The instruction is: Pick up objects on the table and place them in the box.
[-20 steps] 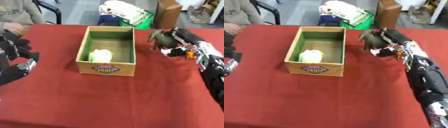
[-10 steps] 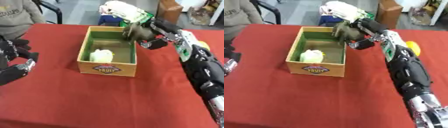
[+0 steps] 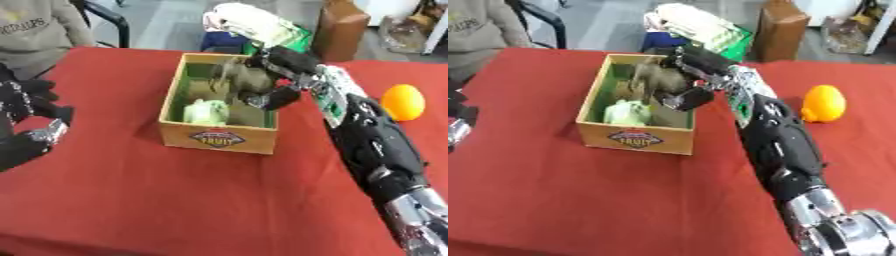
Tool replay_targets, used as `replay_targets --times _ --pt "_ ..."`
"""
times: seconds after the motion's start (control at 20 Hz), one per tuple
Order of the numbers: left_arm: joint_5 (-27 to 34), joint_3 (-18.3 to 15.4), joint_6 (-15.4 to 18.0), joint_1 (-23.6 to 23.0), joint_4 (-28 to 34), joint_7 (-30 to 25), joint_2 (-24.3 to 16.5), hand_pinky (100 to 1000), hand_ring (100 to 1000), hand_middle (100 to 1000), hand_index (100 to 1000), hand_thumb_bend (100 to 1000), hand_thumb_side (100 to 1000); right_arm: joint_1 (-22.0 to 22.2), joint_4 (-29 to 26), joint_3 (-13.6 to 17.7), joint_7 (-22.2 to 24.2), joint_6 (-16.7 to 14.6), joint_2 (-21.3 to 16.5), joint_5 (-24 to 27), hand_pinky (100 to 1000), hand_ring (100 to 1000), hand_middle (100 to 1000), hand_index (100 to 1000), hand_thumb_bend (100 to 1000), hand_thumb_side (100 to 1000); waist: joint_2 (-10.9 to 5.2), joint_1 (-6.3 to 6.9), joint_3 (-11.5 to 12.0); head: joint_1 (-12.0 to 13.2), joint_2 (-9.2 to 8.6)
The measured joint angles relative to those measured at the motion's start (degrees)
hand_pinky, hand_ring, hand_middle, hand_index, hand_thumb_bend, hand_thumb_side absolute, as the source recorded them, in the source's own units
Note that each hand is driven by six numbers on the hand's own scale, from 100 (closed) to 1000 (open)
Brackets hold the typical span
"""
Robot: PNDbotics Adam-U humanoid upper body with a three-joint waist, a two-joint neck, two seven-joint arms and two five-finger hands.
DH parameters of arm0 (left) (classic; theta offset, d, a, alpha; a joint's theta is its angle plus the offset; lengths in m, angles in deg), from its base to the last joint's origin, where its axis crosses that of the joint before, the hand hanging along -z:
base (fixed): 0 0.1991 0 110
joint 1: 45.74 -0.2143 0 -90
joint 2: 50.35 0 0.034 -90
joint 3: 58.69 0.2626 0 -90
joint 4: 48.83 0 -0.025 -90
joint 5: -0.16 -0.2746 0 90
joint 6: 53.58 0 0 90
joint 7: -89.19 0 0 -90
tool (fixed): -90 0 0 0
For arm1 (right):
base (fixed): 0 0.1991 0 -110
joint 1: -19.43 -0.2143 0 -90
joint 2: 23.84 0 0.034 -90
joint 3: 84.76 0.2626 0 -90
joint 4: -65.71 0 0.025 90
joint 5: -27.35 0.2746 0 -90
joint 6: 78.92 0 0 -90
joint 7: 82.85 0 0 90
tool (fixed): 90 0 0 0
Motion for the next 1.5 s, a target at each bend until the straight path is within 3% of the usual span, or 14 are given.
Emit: replay_targets --times 0.05,0.1,0.15,0.4,0.55,0.8,1.05,1.5 --pt "0.0 0.0 0.0 0.0 0.0 0.0 0.0 611 574 571 738 344 181 0.0 0.0 0.0 0.2 -0.4 0.2 -0.6 489 653 656 740 444 724 0.0 0.01 0.0 0.0 0.0" --pt "0.0 0.0 0.0 0.0 0.0 0.0 0.0 611 574 571 738 345 182 0.0 0.0 0.0 0.4 -0.8 0.4 -1.0 619 778 784 806 450 740 0.0 0.01 0.0 0.0 0.0" --pt "0.0 0.1 0.0 0.0 0.0 0.0 0.0 611 574 571 738 345 182 0.0 0.0 0.0 0.4 -1.1 0.4 -1.5 635 791 800 813 450 741 0.0 0.03 0.0 0.0 0.0" --pt "0.0 0.1 0.0 0.0 0.0 0.0 0.0 611 574 571 738 345 182 0.0 0.1 0.0 -0.2 -2.0 0.5 -3.1 635 791 800 813 450 741 0.0 0.12 -0.1 0.0 0.0" --pt "0.0 0.1 0.0 0.0 0.0 0.0 0.0 611 574 570 738 347 182 0.0 0.0 0.8 -1.2 -1.5 0.2 -3.1 645 809 801 805 419 677 -0.07 0.13 -1.1 0.1 0.0" --pt "0.0 0.1 0.0 -0.1 0.0 0.0 0.0 610 574 570 738 346 181 -0.6 -0.2 2.7 -4.5 1.0 -3.6 0.2 623 794 782 792 358 634 -0.6 -0.08 -2.3 0.5 0.01" --pt "0.0 0.0 0.0 -0.5 0.0 0.1 -0.1 611 574 570 739 345 180 -0.7 -0.1 3.9 -5.4 4.7 -8.5 3.6 628 790 775 798 369 668 -0.78 -0.31 -3.4 0.8 0.01" --pt "-0.1 -0.3 0.0 -1.1 0.0 0.4 -0.5 611 575 569 739 343 182 2.6 4.6 6.7 -7.8 10.4 -16.5 1.9 631 791 783 799 418 705 -0.78 -0.03 -4.8 1.6 0.01"
